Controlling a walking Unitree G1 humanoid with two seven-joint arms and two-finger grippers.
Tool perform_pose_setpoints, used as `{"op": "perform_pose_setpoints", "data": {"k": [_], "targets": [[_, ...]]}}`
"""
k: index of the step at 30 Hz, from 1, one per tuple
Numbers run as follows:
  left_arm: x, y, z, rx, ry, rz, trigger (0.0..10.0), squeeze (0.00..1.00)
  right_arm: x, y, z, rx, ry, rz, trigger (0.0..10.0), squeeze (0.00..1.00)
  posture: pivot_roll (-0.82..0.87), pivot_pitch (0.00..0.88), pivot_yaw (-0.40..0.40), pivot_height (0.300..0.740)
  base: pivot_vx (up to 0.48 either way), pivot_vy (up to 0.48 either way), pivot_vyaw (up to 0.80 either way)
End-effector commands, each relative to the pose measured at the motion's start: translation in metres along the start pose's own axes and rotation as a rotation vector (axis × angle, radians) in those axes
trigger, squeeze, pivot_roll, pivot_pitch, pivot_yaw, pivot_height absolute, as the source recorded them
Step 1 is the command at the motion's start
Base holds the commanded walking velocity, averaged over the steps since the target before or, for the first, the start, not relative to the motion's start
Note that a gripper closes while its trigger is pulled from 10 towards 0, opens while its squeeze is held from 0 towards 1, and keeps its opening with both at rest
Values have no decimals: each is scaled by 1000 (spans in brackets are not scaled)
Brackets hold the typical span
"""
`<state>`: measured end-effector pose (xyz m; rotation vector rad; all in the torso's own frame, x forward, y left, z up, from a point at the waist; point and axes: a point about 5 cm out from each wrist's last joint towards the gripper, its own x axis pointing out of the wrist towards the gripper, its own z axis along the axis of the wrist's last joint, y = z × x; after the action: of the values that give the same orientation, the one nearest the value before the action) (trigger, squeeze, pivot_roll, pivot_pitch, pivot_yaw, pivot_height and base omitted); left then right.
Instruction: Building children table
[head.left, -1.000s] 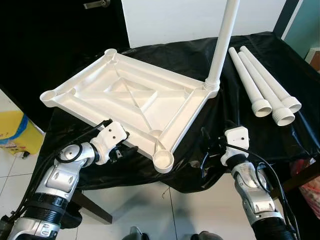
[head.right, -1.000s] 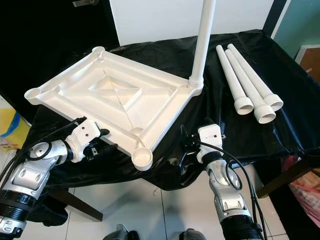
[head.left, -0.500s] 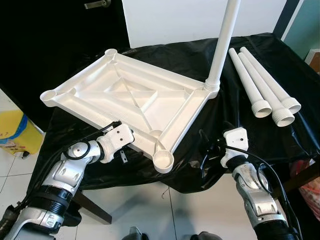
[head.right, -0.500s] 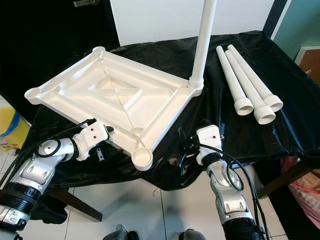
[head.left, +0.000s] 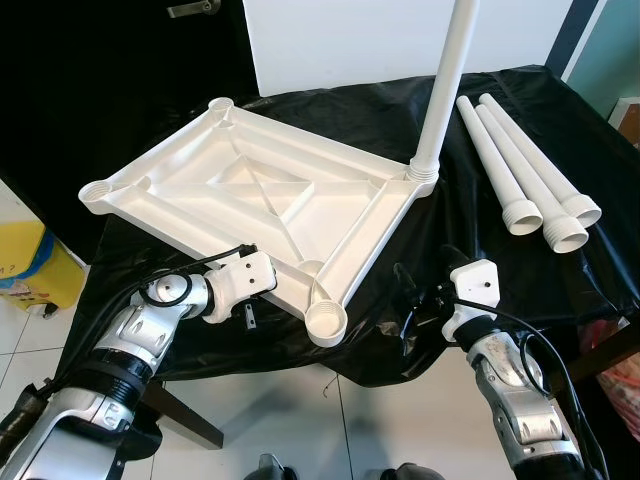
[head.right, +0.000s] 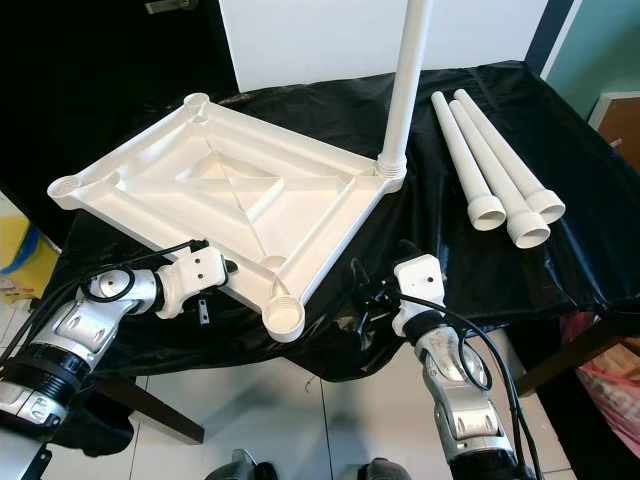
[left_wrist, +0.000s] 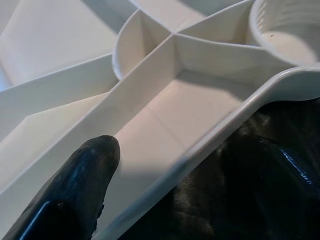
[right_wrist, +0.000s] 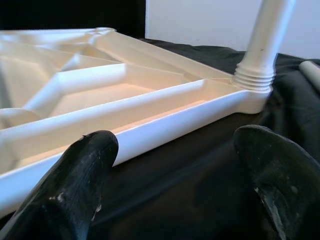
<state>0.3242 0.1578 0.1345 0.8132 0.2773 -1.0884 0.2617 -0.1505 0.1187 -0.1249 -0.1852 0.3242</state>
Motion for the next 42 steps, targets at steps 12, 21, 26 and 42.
{"op": "perform_pose_setpoints", "data": {"k": [12, 21, 26, 42], "targets": [[9, 5, 4, -5, -11, -161, 10000, 0, -13, 8, -3, 22, 31, 26, 10000, 0, -181, 76, 92, 740, 0, 0, 0], [14, 4, 7, -28, -30, -259, 7176, 0, -22, 9, -3, 20, 45, 22, 10000, 0, -201, 80, 113, 740, 0, 0, 0], [17, 2, 7, -23, -30, -281, 3843, 0, -24, 11, -3, 20, 48, 19, 10000, 0, -211, 81, 124, 740, 0, 0, 0], [34, -1, 10, -31, -63, -184, 0, 0, -30, 10, -2, 10, 63, -1, 10000, 0, -227, 88, 132, 740, 0, 0, 0]]}}
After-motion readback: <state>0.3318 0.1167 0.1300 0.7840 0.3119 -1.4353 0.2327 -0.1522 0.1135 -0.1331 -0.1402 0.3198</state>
